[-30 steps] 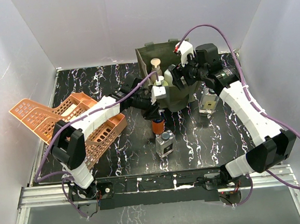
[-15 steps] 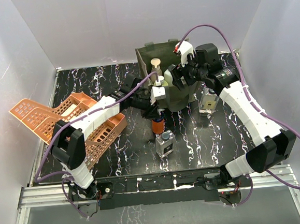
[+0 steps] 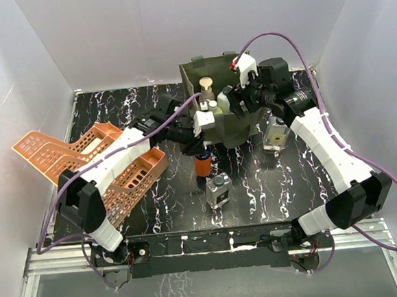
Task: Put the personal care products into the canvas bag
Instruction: Pick up the care product from the center of the board.
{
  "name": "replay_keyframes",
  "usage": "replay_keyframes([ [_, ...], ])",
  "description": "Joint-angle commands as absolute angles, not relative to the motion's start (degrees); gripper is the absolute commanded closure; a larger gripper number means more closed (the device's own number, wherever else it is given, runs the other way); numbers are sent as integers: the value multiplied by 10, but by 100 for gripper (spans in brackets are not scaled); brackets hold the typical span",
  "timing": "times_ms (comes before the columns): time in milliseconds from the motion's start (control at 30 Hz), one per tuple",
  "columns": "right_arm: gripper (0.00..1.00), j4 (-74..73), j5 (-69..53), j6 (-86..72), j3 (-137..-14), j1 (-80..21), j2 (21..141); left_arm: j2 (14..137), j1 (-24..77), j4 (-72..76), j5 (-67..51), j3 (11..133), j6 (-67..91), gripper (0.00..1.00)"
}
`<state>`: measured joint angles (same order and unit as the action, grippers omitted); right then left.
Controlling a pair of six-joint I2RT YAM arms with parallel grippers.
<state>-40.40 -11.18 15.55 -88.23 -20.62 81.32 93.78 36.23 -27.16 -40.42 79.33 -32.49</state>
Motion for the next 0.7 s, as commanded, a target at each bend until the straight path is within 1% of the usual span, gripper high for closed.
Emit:
replay_keyframes([
  [0, 21, -360, -89, 149, -902, -208, 817, 855, 347, -307, -388, 870, -316, 100],
  [300, 21, -352, -84, 130, -957, -203, 872, 820, 301, -350, -299, 985, -270, 100],
  [533, 21, -352, -71, 113, -1031, -202, 929, 836, 268, -346, -288, 1092, -236, 100],
  [667, 22, -352, -66, 107, -1054, -203, 946, 875, 267, -340, -299, 1160, -225, 100],
])
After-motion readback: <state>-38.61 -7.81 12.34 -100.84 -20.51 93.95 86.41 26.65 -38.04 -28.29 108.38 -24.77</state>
